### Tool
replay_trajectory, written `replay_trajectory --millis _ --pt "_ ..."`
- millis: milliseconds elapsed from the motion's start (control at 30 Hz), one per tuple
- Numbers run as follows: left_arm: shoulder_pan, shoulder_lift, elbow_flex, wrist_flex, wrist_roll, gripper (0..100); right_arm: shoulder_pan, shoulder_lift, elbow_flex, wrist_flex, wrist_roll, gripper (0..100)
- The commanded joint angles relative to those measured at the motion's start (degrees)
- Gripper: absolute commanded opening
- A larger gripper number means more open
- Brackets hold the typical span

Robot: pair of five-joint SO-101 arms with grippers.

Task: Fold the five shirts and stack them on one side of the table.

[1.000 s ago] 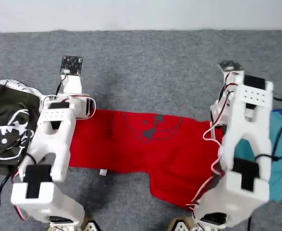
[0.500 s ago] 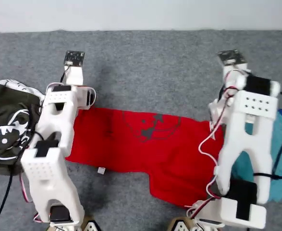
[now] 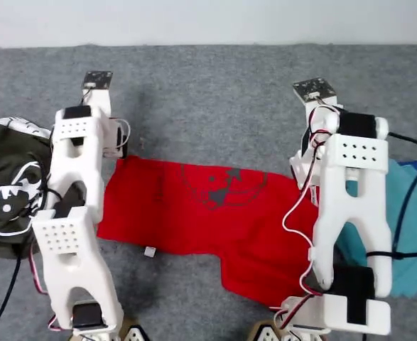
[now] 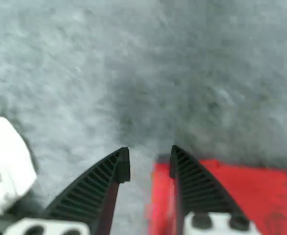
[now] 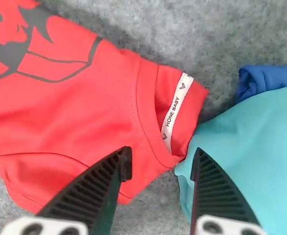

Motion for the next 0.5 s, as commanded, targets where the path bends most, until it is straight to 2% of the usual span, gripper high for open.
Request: replay_trajectory --millis 0,100,233,467 --pt "4.84 -5.01 -4.26 3.96 -0.88 14 -0.48 -2.42 -0.26 0.31 -0.18 19.8" --pt "7.38 -3.16 -4.53 3.43 -0.7 14 -0.48 -2.33 -0.18 0.31 -0.18 19.8" --pt "7.38 1.32 -4.53 0.44 -0.62 14 -0.48 -2.33 4.13 -2.68 0.79 19.8" --pt "5.19 6.59 -7.96 -0.35 -1.05 14 -1.45 -2.33 21.01 -18.95 1.41 19.8"
